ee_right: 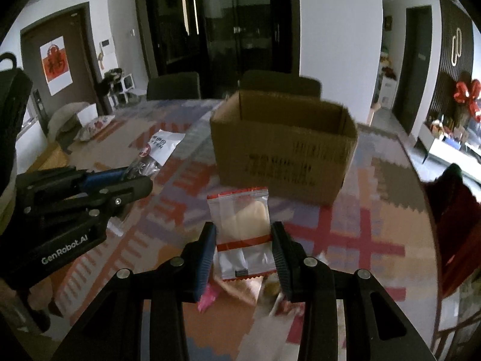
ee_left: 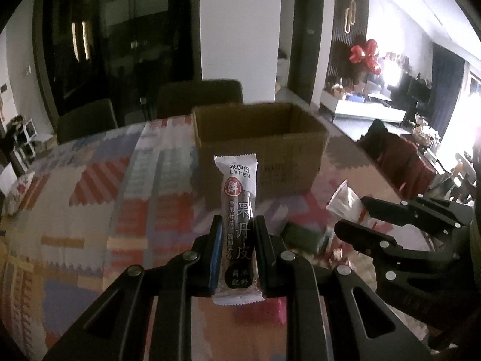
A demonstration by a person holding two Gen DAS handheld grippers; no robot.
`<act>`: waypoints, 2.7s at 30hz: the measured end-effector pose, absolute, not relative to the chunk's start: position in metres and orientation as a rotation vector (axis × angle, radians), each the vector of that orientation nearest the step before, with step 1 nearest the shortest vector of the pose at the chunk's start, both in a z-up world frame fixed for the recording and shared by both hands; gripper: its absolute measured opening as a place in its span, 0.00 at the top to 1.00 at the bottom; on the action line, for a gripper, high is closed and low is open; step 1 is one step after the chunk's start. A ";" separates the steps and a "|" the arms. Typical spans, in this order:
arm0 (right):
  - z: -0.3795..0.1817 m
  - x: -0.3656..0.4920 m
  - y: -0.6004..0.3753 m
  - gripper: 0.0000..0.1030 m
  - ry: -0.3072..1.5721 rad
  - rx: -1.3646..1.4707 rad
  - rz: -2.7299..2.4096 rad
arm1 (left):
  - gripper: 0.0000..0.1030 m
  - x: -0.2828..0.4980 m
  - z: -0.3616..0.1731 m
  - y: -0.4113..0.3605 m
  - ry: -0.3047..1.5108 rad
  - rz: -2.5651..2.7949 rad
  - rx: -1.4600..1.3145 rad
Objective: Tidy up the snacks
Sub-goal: 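Carry both snacks over the cardboard box and open both tools to drop them, then grasp the red bag with the left tool while the right grasps the chocolate wrapper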
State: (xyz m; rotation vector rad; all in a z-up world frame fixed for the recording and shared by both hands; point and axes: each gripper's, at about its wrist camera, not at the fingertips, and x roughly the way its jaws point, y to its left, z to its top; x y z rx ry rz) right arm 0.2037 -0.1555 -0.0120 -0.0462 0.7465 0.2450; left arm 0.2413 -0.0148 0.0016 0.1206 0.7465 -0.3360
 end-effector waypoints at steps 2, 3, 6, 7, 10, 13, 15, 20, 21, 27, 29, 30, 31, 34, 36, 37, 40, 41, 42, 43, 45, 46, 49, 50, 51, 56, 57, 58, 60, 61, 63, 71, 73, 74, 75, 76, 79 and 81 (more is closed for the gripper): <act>-0.003 0.211 -0.156 0.63 0.727 -0.048 0.245 | 0.80 0.249 0.008 -0.016 0.737 -0.341 0.118; 0.001 0.215 -0.157 0.63 0.719 -0.046 0.243 | 0.80 0.253 0.011 -0.018 0.736 -0.347 0.116; 0.011 0.229 -0.160 0.63 0.702 -0.037 0.237 | 0.80 0.267 0.020 -0.022 0.731 -0.366 0.113; 0.014 0.233 -0.161 0.63 0.699 -0.031 0.237 | 0.80 0.272 0.023 -0.024 0.729 -0.370 0.115; 0.020 0.245 -0.166 0.63 0.691 -0.016 0.226 | 0.80 0.287 0.029 -0.028 0.718 -0.374 0.123; 0.027 0.260 -0.171 0.63 0.681 -0.009 0.213 | 0.80 0.303 0.036 -0.033 0.721 -0.381 0.123; 0.032 0.271 -0.174 0.63 0.672 -0.010 0.203 | 0.80 0.311 0.040 -0.036 0.722 -0.389 0.122; 0.042 0.294 -0.182 0.63 0.653 -0.009 0.183 | 0.80 0.338 0.044 -0.043 0.728 -0.395 0.137; 0.043 0.299 -0.183 0.63 0.655 -0.010 0.180 | 0.80 0.343 0.043 -0.044 0.733 -0.396 0.136; 0.041 0.338 -0.191 0.63 0.691 -0.004 0.180 | 0.80 0.377 0.044 -0.053 0.756 -0.407 0.137; 0.038 0.351 -0.195 0.63 0.705 0.003 0.179 | 0.80 0.389 0.044 -0.058 0.764 -0.414 0.144; 0.037 0.356 -0.197 0.63 0.713 0.008 0.179 | 0.80 0.396 0.044 -0.060 0.769 -0.416 0.147; 0.035 0.362 -0.199 0.63 0.722 0.014 0.177 | 0.80 0.402 0.044 -0.062 0.774 -0.419 0.147; 0.031 0.382 -0.202 0.63 0.750 0.025 0.175 | 0.80 0.418 0.040 -0.063 0.800 -0.435 0.135; 0.027 0.391 -0.203 0.63 0.768 0.024 0.175 | 0.80 0.431 0.035 -0.066 0.831 -0.443 0.132; 0.025 0.395 -0.204 0.63 0.776 0.025 0.173 | 0.80 0.437 0.032 -0.066 0.846 -0.444 0.133; 0.020 0.408 -0.205 0.63 0.797 0.030 0.172 | 0.80 0.453 0.021 -0.071 0.887 -0.453 0.134; 0.019 0.413 -0.206 0.63 0.804 0.036 0.170 | 0.80 0.458 0.018 -0.072 0.896 -0.451 0.132; 0.017 0.418 -0.207 0.62 0.816 0.046 0.169 | 0.79 0.461 0.017 -0.072 0.898 -0.446 0.130; 0.015 0.422 -0.208 0.62 0.826 0.054 0.170 | 0.77 0.464 0.014 -0.073 0.900 -0.438 0.134; 0.011 0.430 -0.210 0.62 0.839 0.059 0.159 | 0.59 0.470 0.012 -0.074 0.890 -0.419 0.142; 0.009 0.432 -0.209 0.60 0.844 0.052 0.147 | 0.55 0.471 0.012 -0.073 0.888 -0.414 0.139; 0.005 0.436 -0.211 0.46 0.855 0.053 0.126 | 0.52 0.472 0.012 -0.068 0.886 -0.404 0.122; 0.004 0.435 -0.212 0.46 0.855 0.053 0.123 | 0.52 0.471 0.013 -0.067 0.881 -0.396 0.123; 0.003 0.433 -0.212 0.46 0.854 0.050 0.115 | 0.51 0.470 0.014 -0.066 0.876 -0.396 0.125; 0.009 0.419 -0.212 0.46 0.838 0.052 0.106 | 0.45 0.451 0.024 -0.059 0.853 -0.385 0.128; 0.010 0.416 -0.212 0.46 0.838 0.052 0.106 | 0.45 0.448 0.025 -0.058 0.850 -0.384 0.128; 0.012 0.411 -0.211 0.46 0.834 0.054 0.112 | 0.45 0.443 0.027 -0.058 0.846 -0.386 0.129; 0.017 0.399 -0.210 0.46 0.823 0.048 0.112 | 0.45 0.430 0.032 -0.056 0.830 -0.389 0.138; 0.018 0.395 -0.210 0.46 0.821 0.045 0.111 | 0.45 0.424 0.034 -0.055 0.820 -0.388 0.144; 0.021 0.383 -0.210 0.46 0.809 0.039 0.122 | 0.42 0.411 0.038 -0.053 0.800 -0.385 0.147; 0.017 0.339 -0.212 0.46 0.837 0.032 0.095 | 0.37 0.365 0.039 -0.037 0.775 -0.360 0.114; 0.013 0.328 -0.212 0.46 0.854 0.025 0.085 | 0.37 0.354 0.034 -0.035 0.786 -0.349 0.122; 0.011 0.322 -0.211 0.46 0.863 0.019 0.082 | 0.37 0.348 0.030 -0.034 0.794 -0.350 0.127; 0.008 0.316 -0.211 0.46 0.871 0.015 0.075 | 0.37 0.342 0.027 -0.033 0.798 -0.347 0.130; 0.005 0.311 -0.211 0.46 0.876 0.013 0.071 | 0.37 0.337 0.023 -0.032 0.801 -0.343 0.136; -0.003 0.295 -0.211 0.46 0.896 0.025 0.058 | 0.37 0.323 0.010 -0.028 0.828 -0.331 0.130; -0.010 0.285 -0.209 0.46 0.910 0.026 0.047 | 0.37 0.315 0.001 -0.025 0.850 -0.327 0.121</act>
